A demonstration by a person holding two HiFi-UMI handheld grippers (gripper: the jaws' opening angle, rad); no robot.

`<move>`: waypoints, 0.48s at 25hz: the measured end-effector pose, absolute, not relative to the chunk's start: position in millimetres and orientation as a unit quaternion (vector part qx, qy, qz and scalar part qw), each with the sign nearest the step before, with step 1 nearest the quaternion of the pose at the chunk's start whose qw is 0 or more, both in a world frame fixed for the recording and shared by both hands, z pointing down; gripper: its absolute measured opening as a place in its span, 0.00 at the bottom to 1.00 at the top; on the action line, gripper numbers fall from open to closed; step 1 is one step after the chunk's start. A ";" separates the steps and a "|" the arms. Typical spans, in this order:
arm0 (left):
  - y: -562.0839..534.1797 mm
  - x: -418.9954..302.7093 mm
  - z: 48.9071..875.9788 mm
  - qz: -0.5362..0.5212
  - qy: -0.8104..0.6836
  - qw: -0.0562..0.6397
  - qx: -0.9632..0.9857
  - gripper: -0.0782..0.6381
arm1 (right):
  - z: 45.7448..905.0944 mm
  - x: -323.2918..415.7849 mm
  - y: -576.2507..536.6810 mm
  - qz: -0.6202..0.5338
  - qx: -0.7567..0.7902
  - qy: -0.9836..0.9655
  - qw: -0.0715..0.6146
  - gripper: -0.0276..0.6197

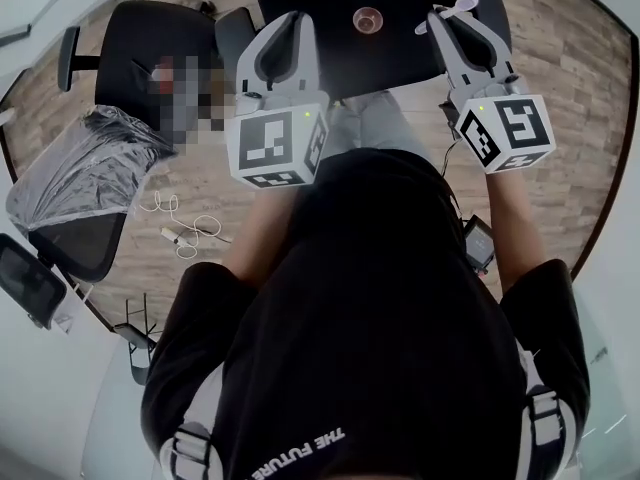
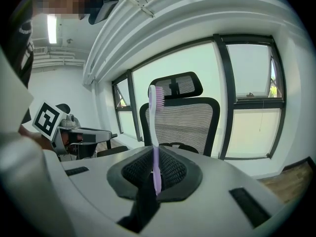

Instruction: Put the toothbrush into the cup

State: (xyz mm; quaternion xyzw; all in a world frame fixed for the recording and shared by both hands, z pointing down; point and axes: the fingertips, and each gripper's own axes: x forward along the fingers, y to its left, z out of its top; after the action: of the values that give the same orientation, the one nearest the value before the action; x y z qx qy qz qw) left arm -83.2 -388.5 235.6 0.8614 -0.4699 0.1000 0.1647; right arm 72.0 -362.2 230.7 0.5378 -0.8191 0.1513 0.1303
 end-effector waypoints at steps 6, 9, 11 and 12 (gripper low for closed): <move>-410.3 -70.5 259.6 0.117 -0.466 0.180 0.859 0.17 | 256.0 75.3 -391.4 0.161 0.526 -0.824 0.140 0.11; -422.6 -61.1 270.4 0.125 -0.463 0.185 0.857 0.16 | 270.4 77.8 -404.9 0.167 0.521 -0.823 0.150 0.11; -432.4 -58.3 277.7 0.129 -0.464 0.192 0.855 0.17 | 279.9 77.2 -416.4 0.173 0.519 -0.823 0.153 0.11; -437.0 -56.7 281.1 0.131 -0.465 0.195 0.854 0.17 | 284.1 77.4 -421.9 0.177 0.518 -0.823 0.153 0.11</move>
State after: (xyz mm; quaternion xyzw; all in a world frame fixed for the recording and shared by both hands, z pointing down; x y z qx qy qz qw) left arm -56.7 -437.0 281.1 0.8537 -0.4647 0.1307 0.1953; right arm 77.4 -421.9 284.1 0.5179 -0.8227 0.1771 0.1534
